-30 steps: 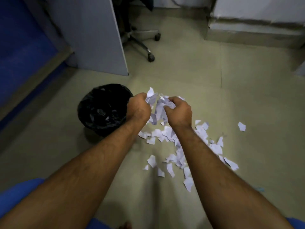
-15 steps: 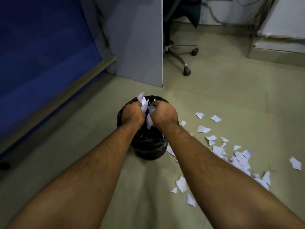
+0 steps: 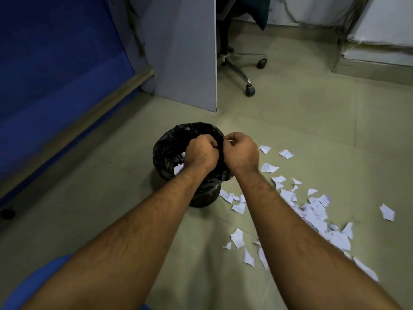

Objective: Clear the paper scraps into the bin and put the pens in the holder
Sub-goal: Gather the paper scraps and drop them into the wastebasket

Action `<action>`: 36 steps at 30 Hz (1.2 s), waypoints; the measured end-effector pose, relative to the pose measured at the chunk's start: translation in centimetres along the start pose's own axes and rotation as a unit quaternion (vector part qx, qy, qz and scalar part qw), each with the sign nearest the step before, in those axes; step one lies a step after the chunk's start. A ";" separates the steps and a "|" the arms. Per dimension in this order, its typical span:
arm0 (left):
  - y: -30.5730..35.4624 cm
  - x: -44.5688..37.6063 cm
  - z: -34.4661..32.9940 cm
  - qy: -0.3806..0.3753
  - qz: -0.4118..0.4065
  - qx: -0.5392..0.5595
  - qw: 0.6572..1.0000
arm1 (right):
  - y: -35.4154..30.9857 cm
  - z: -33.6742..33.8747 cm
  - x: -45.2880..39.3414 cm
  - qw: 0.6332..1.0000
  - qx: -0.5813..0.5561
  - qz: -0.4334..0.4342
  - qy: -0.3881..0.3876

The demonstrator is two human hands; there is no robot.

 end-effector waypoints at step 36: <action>2.4 14.8 -35.6 -0.252 -0.396 -0.306 0.828 | 37.4 7.8 6.0 0.935 0.344 -0.063 -0.058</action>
Point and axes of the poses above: each hand's wrist, its own x-axis away from the middle knuckle, its own z-axis out of the back of the hand, y = z × x, the point moved 6 cm from there along -x, towards the middle knuckle, and after that the axes turned 2 degrees about -x, right-handed, at the moved point
